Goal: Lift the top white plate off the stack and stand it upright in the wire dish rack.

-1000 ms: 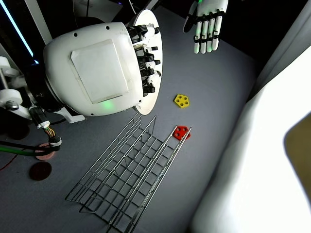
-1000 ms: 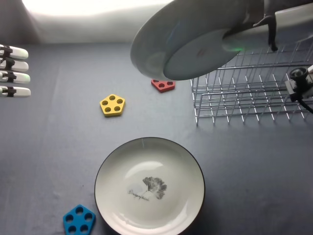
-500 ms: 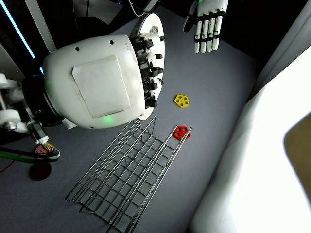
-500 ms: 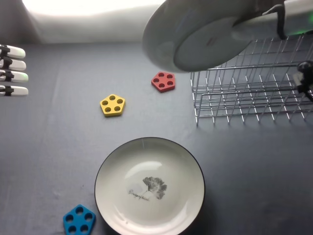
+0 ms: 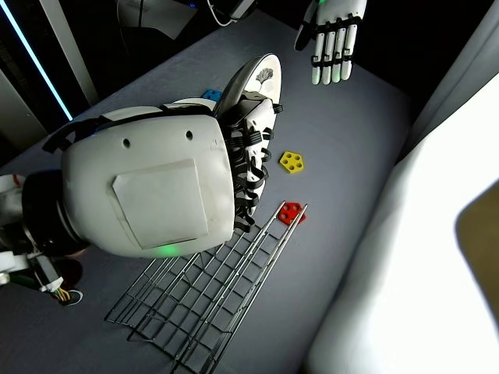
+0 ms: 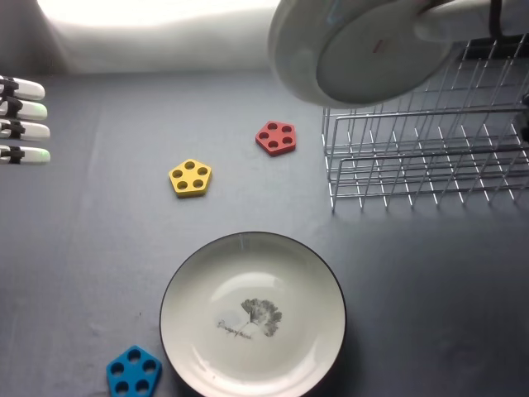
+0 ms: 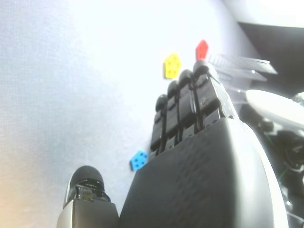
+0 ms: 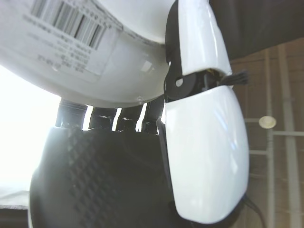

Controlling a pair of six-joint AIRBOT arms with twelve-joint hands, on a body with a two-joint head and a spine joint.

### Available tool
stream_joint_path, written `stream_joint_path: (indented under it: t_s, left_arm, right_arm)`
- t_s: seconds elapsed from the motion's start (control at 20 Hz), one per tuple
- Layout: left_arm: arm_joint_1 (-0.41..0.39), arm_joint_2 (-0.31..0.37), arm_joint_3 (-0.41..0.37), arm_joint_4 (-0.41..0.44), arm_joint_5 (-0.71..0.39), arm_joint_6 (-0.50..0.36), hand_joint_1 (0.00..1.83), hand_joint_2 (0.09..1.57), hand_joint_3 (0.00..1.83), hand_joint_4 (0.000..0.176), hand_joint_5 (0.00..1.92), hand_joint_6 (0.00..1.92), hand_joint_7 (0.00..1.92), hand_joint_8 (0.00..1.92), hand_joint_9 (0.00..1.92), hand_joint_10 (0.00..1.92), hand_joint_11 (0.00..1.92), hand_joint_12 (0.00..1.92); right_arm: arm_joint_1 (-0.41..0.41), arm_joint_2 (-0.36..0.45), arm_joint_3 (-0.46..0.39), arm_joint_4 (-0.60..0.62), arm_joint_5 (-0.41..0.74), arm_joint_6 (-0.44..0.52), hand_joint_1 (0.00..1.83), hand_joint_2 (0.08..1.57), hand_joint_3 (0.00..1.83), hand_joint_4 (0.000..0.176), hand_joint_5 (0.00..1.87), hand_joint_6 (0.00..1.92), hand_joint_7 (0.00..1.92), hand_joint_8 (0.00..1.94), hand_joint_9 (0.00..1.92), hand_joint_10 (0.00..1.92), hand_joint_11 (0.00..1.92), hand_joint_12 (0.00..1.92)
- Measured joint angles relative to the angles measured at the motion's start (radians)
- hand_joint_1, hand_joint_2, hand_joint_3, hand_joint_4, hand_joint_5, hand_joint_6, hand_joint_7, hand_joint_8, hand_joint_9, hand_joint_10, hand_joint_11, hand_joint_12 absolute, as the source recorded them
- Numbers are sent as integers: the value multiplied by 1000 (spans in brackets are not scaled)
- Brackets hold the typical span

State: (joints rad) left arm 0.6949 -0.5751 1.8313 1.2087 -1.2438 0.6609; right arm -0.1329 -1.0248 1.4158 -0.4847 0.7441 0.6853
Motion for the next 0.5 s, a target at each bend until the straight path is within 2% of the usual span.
stream_joint_path:
  t_s: [0.1, 0.3, 0.35, 0.5]
  left_arm:
    - [0, 0, 0, 0, 0, 0, 0, 1028, 2, 0, 125, 4, 162, 9, 150, 14, 132, 15]
    - [0, 0, 0, 0, -1, 0, 0, 1028, 1, 0, 115, 1, 147, 1, 132, 1, 104, 2]
    - [0, 0, 0, 0, -1, 0, 0, 1028, 1, 0, 123, 4, 156, 5, 144, 6, 116, 7]
    - [0, 0, 0, 1, -4, 0, 3, 1029, 1, 0, 122, 2, 154, 4, 149, 5, 136, 14]
  right_arm:
    - [0, 0, 10, 6, -9, 12, 1499, 1024, 0, 0, 996, 903, 1308, 144, 1169, 603, 1059, 1249]
    - [0, -2, 18, 8, -10, 28, 1498, 1025, 0, 0, 1016, 869, 1303, 145, 1151, 638, 1049, 1268]
    - [0, -1, 19, 9, -10, 29, 1499, 1029, 4, 0, 1000, 906, 1245, 281, 1139, 648, 1031, 1277]
    - [0, -2, 21, 5, -16, 33, 1497, 1039, 0, 0, 988, 932, 1217, 323, 1126, 684, 1006, 1312]
